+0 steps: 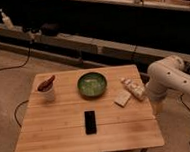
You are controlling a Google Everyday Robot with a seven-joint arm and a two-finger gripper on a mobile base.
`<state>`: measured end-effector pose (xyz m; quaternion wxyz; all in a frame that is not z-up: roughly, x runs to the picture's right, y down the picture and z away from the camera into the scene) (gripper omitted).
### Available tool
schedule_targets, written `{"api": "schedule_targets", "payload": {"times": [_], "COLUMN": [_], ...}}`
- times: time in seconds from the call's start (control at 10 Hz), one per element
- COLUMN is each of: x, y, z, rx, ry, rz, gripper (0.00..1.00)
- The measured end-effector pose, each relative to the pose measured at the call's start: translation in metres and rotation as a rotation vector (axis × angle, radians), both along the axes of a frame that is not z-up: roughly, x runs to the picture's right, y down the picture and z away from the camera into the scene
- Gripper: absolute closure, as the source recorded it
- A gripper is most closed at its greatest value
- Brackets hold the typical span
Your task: Move the arm in a circular motion
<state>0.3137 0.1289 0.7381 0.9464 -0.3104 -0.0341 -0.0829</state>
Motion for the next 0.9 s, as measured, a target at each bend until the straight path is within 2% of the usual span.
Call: {"api": "schedule_targets", "payload": {"times": [0.1,0.2,0.3,0.4,0.6,0.7,0.9], "x": [0.006,0.006,-0.006,-0.018,-0.069,-0.108,-0.159], "y": [-0.013,-0.039,-0.064,-0.076,-0.103,-0.115,-0.127], "z": [0.010,0.036,0.061,0.075,0.105,0.118,0.125], "rx": [0.016,0.040,0.055,0.059,0.070,0.082,0.114], "ry": [0.011,0.016,0.006,-0.006,-0.065,-0.098,-0.142], "rz": [0.025,0.063,0.078,0.076,0.019,-0.037,-0.129], "gripper": [0.35,0.35,0.35,0.35,0.35,0.35,0.35]}}
